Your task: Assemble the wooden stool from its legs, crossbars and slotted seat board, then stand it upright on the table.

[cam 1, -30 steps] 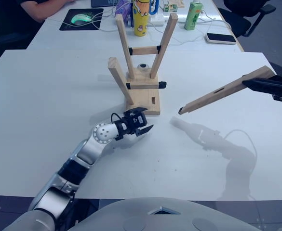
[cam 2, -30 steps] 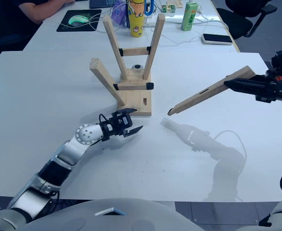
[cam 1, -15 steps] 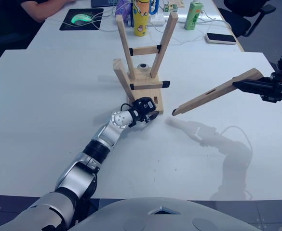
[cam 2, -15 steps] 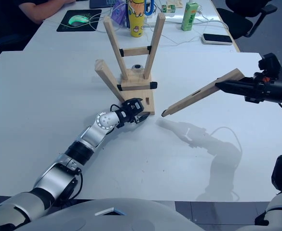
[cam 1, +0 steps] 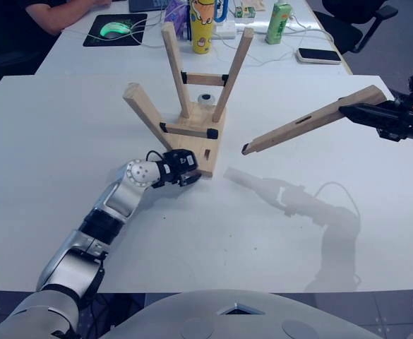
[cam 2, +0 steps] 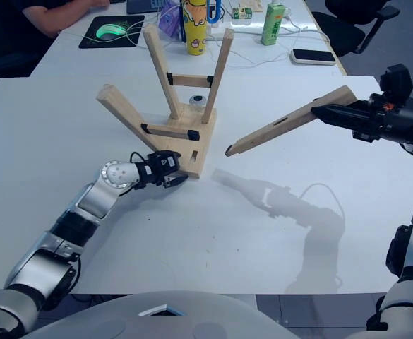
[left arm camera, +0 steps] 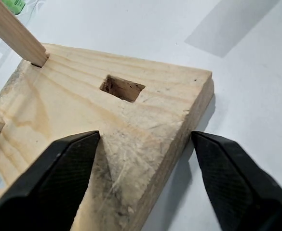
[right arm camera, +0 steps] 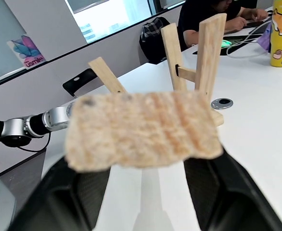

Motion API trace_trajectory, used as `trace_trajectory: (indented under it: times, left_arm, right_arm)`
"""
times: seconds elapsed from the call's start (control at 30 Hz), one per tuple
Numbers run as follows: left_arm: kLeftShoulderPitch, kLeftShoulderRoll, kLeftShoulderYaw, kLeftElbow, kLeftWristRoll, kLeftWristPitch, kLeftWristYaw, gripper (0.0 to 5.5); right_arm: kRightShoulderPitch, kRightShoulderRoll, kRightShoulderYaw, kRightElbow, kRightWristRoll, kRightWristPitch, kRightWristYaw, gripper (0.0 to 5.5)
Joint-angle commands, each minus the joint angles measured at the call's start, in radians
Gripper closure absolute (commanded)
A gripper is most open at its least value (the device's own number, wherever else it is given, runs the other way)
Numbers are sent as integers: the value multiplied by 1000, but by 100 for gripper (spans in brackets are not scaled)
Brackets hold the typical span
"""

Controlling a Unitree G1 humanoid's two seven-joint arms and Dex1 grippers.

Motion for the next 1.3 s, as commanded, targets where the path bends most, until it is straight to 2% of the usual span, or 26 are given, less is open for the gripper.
trace_trajectory:
  times: [0.03, 0.23, 0.5, 1.03, 1.3]
  left_arm:
    - [179, 73, -14, 40, 7, 74, -47, 197]
    - [193, 15, 19, 15, -30, 111, 2, 197]
    - [207, -68, 27, -11, -63, 180, 48, 197]
    - [203, -139, 4, -19, -51, 215, 86, 197]
    - [204, -153, 5, -20, -54, 220, 103, 197]
  right_arm:
    - [50, 102, -36, -181, 57, 37, -101, 339]
    - [96, 236, 0, -367, 32, 19, -282, 339]
    - [119, 254, 82, -478, -23, 24, -366, 339]
    - [-85, 178, 235, -313, -198, -90, -222, 339]
    - [-85, 165, 291, -346, -252, -85, -206, 340]
